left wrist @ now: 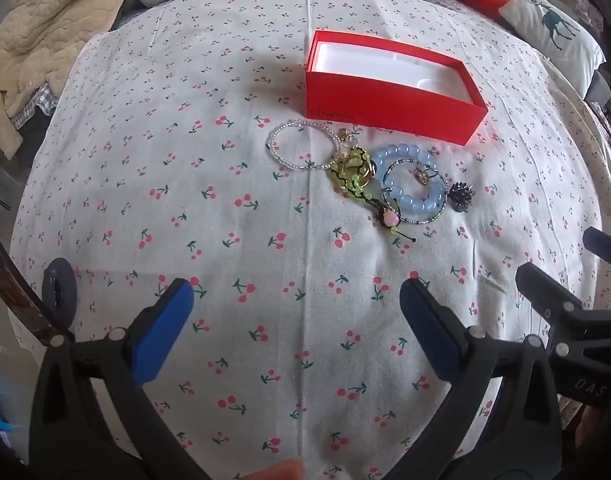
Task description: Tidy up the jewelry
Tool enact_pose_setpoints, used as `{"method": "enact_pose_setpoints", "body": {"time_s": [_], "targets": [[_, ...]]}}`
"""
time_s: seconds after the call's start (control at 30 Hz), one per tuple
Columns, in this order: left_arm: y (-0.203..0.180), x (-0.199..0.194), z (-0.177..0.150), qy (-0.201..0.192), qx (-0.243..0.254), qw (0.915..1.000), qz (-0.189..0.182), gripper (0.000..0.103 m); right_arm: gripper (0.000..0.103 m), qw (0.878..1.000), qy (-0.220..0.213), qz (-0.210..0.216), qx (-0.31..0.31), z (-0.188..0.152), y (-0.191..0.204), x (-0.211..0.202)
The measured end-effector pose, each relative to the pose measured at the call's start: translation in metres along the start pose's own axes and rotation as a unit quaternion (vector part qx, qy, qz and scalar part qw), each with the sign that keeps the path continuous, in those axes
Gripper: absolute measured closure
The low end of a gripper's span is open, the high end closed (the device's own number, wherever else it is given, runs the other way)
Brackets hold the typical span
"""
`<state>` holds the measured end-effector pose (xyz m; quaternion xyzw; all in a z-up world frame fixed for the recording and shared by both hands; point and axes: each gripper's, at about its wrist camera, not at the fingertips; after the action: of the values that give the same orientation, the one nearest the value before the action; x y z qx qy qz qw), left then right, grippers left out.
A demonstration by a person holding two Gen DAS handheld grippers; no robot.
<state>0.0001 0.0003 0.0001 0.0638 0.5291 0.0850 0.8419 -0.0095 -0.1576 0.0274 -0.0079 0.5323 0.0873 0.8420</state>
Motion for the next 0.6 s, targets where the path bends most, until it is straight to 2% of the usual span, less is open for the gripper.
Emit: {"method": "enact_pose_setpoints", "body": {"time_s": [0.1, 0.2, 0.27, 0.6], "targets": [[-0.001, 0.000, 0.000, -0.004, 0.002, 1.0000, 0.007, 0.001, 0.000, 1.000, 0.004, -0.001, 0.005, -0.001, -0.008, -0.001], [0.000, 0.001, 0.002, -0.005, 0.002, 1.0000, 0.006, 0.001, 0.000, 1.000, 0.002, -0.015, -0.003, -0.003, 0.003, 0.003], [0.001, -0.001, -0.002, -0.011, 0.004, 0.9998, 0.017, 0.001, 0.000, 1.000, 0.007, -0.012, 0.002, -0.001, 0.002, 0.005], [0.002, -0.002, -0.001, -0.014, 0.003, 0.9997, 0.020, 0.001, 0.000, 1.000, 0.004, -0.005, 0.002, -0.003, -0.001, 0.007]]}}
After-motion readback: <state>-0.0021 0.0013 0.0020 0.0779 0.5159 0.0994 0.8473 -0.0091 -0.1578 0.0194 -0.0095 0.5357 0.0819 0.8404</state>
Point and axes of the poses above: each gripper's, at about its wrist camera, not at the fingertips, and x roughly the way its jaws point, y to its left, z to its top, and after that the axes turned 12 degrees about z, right-handed
